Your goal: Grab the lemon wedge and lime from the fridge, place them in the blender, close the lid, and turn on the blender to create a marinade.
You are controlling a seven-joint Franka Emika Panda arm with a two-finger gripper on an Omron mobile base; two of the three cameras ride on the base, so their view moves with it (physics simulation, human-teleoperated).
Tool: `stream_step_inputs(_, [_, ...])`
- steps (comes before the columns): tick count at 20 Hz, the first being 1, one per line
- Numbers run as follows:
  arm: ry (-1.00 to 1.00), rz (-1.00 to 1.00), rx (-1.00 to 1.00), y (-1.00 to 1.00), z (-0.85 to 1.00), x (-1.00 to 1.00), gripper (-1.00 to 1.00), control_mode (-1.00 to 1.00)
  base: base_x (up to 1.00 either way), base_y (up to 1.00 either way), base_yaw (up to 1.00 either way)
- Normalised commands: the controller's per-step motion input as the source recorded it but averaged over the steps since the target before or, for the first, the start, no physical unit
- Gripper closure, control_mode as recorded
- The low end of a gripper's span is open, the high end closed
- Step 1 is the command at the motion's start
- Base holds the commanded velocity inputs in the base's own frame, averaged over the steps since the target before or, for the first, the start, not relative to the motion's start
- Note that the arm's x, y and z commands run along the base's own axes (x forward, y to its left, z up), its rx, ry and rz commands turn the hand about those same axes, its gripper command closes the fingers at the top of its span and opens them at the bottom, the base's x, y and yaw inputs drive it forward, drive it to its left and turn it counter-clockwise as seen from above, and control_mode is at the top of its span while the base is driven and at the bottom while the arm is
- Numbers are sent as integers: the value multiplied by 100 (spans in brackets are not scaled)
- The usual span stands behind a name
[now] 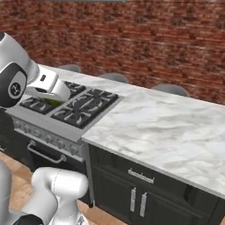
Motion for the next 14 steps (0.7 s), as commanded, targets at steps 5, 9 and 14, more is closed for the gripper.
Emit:
stream_step_inputs(5, [0, 0, 0, 0, 0, 0, 100, 100, 68, 100, 0])
stream_step_inputs(9, [0, 0, 0, 0, 0, 0, 100, 100, 66, 100, -3])
stream_step_inputs(14, [0, 0, 0, 0, 0, 0, 100, 100, 68, 100, -9])
